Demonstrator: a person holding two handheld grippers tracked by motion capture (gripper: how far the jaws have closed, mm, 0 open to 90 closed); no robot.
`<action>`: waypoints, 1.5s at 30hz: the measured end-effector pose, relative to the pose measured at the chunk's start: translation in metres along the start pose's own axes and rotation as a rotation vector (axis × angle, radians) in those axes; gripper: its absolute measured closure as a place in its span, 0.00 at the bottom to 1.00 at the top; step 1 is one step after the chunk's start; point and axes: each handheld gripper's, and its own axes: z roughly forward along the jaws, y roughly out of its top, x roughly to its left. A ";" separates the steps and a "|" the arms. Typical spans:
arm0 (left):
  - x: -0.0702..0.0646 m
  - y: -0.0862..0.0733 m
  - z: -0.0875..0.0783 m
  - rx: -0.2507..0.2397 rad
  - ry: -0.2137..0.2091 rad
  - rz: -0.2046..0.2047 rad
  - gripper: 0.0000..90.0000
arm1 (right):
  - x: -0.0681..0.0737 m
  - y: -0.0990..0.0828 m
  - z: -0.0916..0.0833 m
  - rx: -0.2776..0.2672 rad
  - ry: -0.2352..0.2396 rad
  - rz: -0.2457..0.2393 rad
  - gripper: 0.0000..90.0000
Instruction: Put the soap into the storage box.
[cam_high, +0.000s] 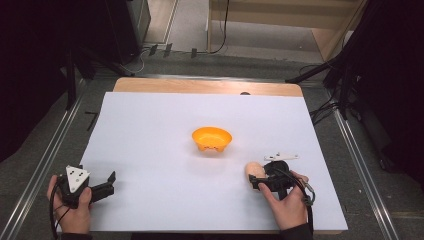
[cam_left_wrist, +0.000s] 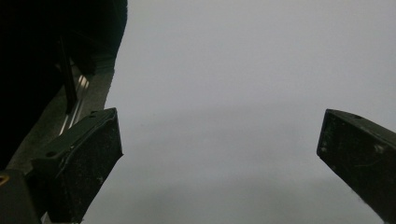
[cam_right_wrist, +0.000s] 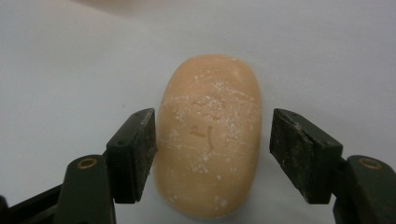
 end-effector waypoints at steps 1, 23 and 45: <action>0.000 0.000 0.000 0.000 0.000 0.000 0.00 | 0.001 0.000 0.001 0.006 0.000 0.001 0.36; 0.000 0.000 0.000 0.000 -0.001 0.002 0.00 | 0.007 -0.001 0.019 0.039 -0.035 -0.007 0.34; 0.000 0.000 0.000 -0.001 -0.006 0.002 0.00 | -0.002 0.001 0.018 0.044 -0.007 -0.166 0.36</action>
